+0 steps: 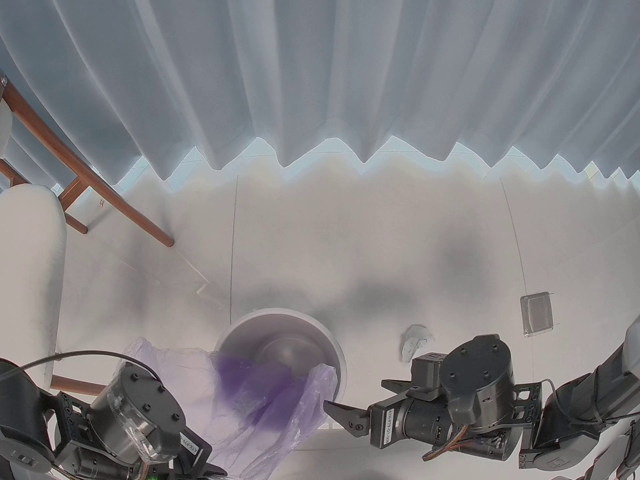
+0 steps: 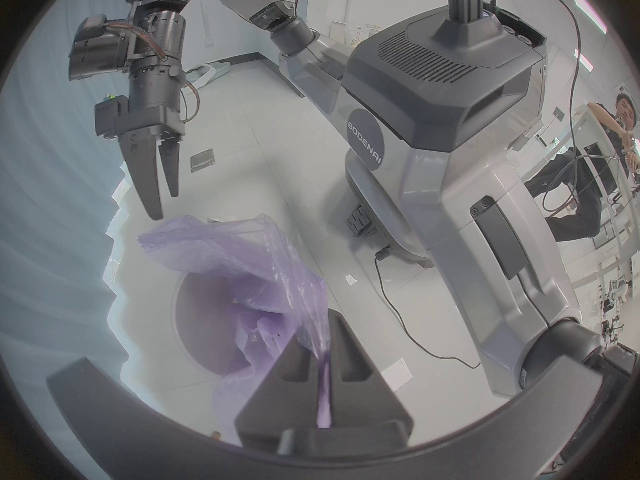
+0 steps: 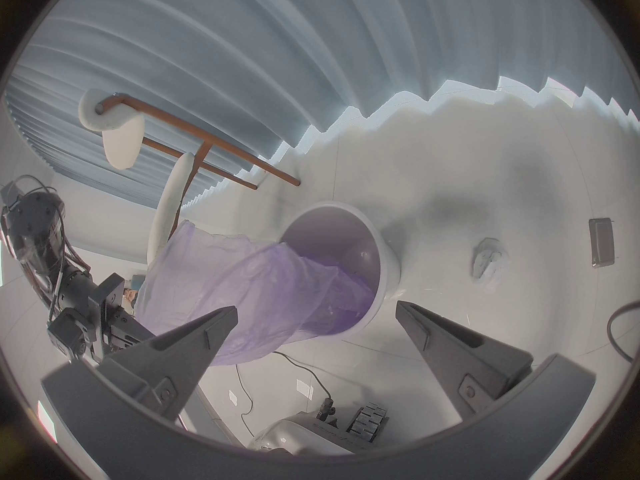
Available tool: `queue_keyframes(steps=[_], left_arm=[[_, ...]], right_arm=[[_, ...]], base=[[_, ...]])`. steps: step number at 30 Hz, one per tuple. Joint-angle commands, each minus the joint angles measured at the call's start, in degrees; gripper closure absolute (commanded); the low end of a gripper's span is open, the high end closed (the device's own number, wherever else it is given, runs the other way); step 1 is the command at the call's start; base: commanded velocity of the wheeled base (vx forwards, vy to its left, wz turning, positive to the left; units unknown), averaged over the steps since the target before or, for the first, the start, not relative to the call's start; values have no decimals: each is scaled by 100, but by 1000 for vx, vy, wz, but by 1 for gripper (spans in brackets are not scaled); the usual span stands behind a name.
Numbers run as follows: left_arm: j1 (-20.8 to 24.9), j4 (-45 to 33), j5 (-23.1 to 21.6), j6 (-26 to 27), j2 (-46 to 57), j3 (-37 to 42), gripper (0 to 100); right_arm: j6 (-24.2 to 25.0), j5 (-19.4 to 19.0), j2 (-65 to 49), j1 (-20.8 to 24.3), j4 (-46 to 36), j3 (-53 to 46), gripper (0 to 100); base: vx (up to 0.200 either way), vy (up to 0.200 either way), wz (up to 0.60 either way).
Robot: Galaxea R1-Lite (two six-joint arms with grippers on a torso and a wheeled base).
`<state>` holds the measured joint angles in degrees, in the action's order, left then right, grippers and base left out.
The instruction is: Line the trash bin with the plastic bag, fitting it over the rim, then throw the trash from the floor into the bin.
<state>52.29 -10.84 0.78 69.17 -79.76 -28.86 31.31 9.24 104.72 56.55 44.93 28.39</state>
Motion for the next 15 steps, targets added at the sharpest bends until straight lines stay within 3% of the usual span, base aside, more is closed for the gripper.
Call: queue_keyframes(steps=[1, 15], left_arm=[[27, 64, 1, -9, -31, -24, 100], [19, 117, 1, -9, 5, -15, 100]], right_arm=[[-10, -1, 66, 40, -46, 184, 0], [-2, 8, 515, 5, -11, 299, 0]], base=[[0, 0, 0], [0, 0, 0]])
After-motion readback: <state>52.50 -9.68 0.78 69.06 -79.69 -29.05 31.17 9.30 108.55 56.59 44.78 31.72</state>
